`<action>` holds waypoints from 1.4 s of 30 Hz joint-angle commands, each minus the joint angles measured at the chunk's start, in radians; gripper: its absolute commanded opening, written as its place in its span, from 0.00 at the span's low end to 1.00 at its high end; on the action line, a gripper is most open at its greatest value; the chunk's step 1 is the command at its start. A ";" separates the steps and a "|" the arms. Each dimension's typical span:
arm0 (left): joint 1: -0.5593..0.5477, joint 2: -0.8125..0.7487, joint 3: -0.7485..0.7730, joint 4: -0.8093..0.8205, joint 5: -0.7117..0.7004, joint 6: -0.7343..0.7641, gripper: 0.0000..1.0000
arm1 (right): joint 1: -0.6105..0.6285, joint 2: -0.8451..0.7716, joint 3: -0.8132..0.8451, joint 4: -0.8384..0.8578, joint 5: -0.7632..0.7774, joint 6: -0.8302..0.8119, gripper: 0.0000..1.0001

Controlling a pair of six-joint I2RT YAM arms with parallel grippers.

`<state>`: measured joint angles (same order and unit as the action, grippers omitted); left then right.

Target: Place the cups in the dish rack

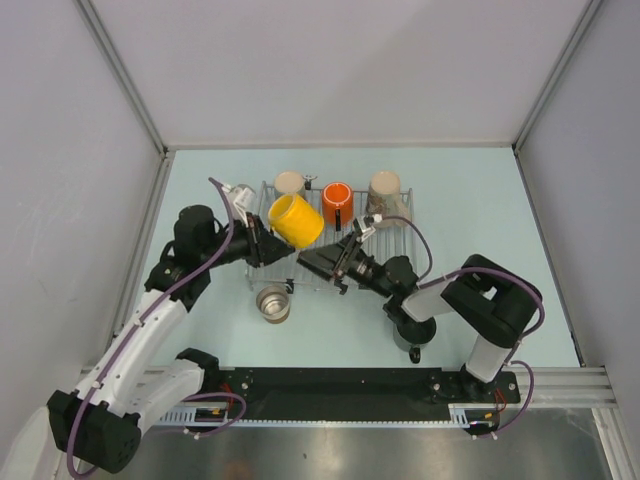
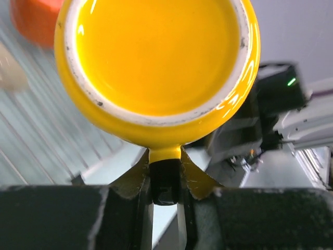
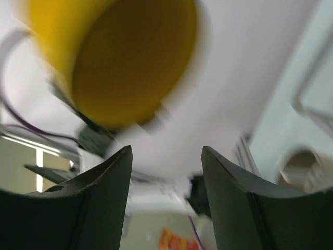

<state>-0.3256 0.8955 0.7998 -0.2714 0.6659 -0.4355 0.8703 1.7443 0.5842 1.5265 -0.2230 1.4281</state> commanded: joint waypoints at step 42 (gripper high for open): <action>-0.469 0.855 0.549 0.083 -0.471 0.495 0.00 | 0.067 -1.195 0.055 -1.565 0.182 -0.989 1.00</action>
<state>-0.7891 1.7325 1.2839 -0.2584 0.2062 0.0364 0.9367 0.5739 0.6476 -0.0631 -0.0811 0.4988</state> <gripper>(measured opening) 0.214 0.995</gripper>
